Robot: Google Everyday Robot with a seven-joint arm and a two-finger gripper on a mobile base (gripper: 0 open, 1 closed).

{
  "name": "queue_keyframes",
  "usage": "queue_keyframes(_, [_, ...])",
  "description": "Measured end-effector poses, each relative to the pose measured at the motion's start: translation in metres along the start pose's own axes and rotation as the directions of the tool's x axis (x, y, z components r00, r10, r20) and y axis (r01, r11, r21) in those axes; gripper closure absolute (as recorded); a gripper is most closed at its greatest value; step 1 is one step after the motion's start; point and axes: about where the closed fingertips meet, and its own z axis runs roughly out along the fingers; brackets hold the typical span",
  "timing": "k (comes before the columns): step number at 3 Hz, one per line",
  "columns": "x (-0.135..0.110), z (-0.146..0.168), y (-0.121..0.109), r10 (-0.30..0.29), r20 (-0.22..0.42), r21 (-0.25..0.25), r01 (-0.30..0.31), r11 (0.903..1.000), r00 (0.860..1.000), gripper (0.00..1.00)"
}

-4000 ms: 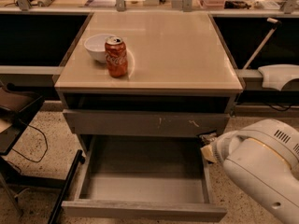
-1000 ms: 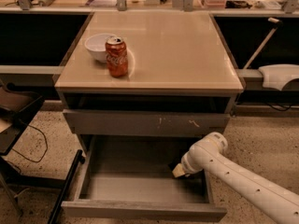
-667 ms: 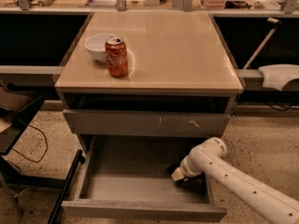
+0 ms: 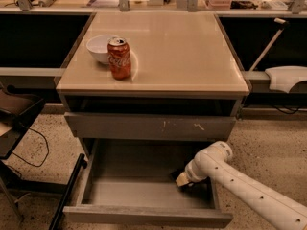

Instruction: Place rxbar chocolate into middle drawer

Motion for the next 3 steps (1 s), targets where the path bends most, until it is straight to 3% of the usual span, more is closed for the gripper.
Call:
queue_keyframes(2, [0.0, 0.0, 0.0, 0.0, 0.0, 0.0, 0.0, 1.0, 1.0, 0.12])
queue_keyframes(3, [0.0, 0.0001, 0.0001, 0.0, 0.0, 0.0, 0.0, 1.0, 1.0, 0.0])
